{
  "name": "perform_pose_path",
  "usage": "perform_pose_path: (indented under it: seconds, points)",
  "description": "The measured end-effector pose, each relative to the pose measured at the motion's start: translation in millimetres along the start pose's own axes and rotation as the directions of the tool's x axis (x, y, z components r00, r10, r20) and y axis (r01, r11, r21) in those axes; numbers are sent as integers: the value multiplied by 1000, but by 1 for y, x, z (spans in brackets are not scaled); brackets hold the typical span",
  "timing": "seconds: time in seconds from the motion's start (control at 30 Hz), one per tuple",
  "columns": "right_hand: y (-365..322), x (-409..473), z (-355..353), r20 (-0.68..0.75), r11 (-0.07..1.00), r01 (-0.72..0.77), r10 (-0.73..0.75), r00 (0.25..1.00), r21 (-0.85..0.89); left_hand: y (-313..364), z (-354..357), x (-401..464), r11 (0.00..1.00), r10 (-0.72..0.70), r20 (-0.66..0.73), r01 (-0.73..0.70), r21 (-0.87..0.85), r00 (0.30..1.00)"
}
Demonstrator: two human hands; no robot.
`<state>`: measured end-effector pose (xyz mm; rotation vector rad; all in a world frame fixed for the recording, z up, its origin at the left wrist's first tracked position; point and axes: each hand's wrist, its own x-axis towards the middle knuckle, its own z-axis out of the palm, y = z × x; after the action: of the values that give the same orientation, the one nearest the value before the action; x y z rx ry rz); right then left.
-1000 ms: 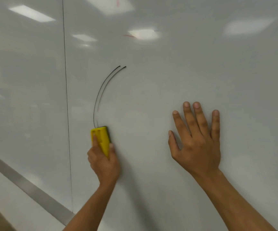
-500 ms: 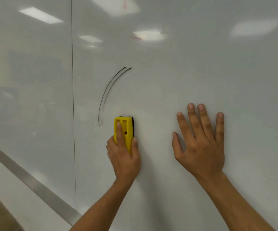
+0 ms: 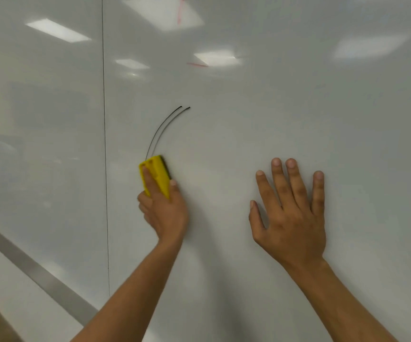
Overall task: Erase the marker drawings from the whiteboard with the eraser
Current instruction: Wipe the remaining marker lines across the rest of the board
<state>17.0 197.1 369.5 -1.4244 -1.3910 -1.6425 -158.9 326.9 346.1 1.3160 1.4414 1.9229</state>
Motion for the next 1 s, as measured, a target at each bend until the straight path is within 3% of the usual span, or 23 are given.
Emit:
perform_pose_path:
  seconds: [0.1,0.17,0.23,0.3,0.37,0.43,0.5,0.6,0.7,0.77,0.83,0.9,1.0]
  points:
    - [1,-1,0,3,1000,4,-4,1000,2,6,-3,-25,937,340,94,-345,46,936]
    - [1,-1,0,4,1000,3,-3,1000,1,1,-8,-21,910,403,120,-411,47,907]
    - [1,-1,0,3,1000,1,-1,1000,3,-3,-10,-2,948,307,69,-312,66,949]
    - [1,-1,-1,6,1000,0,0,1000,7,-5,-10,25,996,75,-9,-75,51,997]
    - [1,-1,-1,10,1000,0,0,1000,11,-6,-11,51,991,-133,-41,133,-6,990]
    - [0,0,-1,14,1000,0,0,1000,10,-3,-12,64,971,-236,-29,235,-47,971]
    - [-1,0,0,15,1000,-2,2,1000,7,6,-10,61,973,-229,-15,228,-39,973]
    - [-1,0,0,14,1000,-5,5,1000,9,25,-5,30,998,59,27,-59,23,998]
    - [-1,0,0,13,1000,-4,4,1000,8,36,-3,-4,904,415,125,-424,57,901]
    - [0,0,0,14,1000,-6,6,1000,15,38,-5,-4,870,477,132,-488,70,869]
    - [1,0,-1,13,1000,-7,6,1000,22,40,-5,16,925,365,65,-370,93,929]
    - [1,0,-2,17,1000,-7,7,1000,22,42,-5,46,988,139,-8,-138,68,990]
    - [0,0,-3,32,1000,-9,9,999,14,43,-9,79,997,-73,-30,73,10,997]
